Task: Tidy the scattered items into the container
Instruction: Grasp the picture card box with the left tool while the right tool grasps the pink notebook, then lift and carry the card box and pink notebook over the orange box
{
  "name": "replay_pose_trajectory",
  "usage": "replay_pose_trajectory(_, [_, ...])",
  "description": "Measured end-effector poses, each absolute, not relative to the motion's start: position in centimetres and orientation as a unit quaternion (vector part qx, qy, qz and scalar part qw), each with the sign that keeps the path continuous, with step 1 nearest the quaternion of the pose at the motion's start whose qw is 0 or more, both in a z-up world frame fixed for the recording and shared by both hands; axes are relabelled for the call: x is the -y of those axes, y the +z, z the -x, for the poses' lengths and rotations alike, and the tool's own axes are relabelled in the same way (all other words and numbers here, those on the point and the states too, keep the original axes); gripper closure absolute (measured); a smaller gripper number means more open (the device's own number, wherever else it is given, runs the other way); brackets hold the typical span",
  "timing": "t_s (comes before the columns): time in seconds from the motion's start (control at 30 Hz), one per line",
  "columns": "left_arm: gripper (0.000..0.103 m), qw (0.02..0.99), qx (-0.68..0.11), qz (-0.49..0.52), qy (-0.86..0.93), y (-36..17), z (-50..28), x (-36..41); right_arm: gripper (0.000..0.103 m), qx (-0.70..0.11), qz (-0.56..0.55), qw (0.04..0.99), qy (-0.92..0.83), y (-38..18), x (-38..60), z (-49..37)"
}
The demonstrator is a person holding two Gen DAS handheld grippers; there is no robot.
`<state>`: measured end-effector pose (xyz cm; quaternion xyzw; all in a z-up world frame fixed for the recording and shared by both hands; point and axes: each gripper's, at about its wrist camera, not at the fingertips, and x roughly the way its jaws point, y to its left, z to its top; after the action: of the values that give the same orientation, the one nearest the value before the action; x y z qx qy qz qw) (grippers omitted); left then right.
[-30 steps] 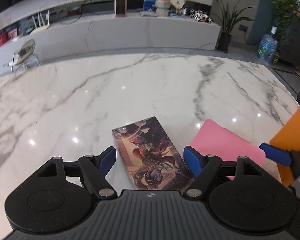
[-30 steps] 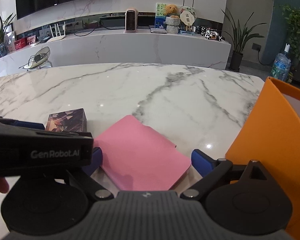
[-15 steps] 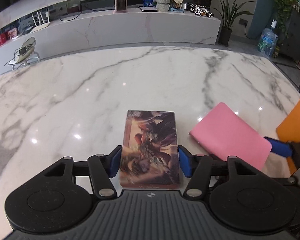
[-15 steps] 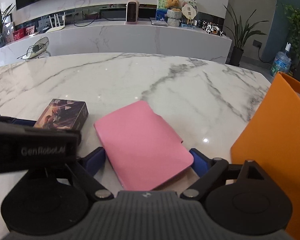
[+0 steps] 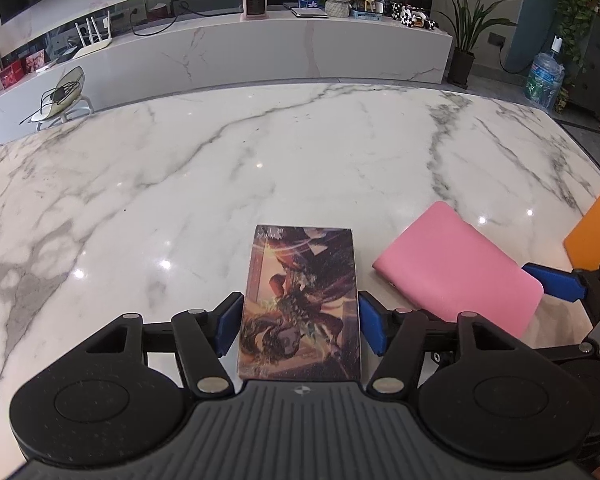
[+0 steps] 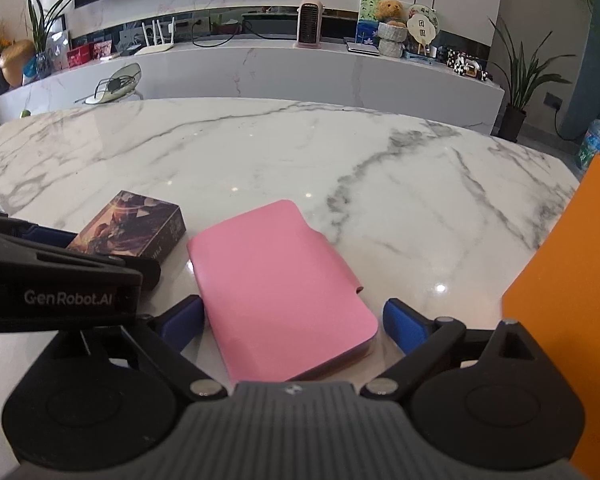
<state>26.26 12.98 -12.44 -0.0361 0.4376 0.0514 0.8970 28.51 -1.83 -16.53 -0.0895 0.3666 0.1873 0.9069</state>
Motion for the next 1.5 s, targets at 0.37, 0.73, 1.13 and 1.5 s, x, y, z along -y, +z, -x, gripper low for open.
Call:
replay_pose_trajectory(0.37, [0.037, 0.898, -0.436, 0.047, 0.048, -12.3, -25.8, -13.0, 0.016, -0.363, 0.096, 0.908, 0.186, -16.2, 1.0, -28.0])
replay_pose_trajectory(0.73, [0.037, 0.91, -0.41, 0.025, 0.06, -7.8, -21.9, -13.1, 0.018, -0.348, 0.097, 0.913, 0.192, -13.8, 1.2, -26.2])
replay_pose_trajectory(1.13, [0.037, 0.936, -0.346, 0.018, 0.059, -0.6, -16.4, -11.8, 0.018, -0.287, 0.072, 0.937, 0.185, -6.3, 3.8, -20.3])
replay_pose_trajectory(1.5, [0.037, 0.956, -0.294, -0.011, -0.02, 3.3, -15.0, -3.7, 0.017, -0.24, 0.025, 0.964, 0.112, -1.0, 12.1, -16.1])
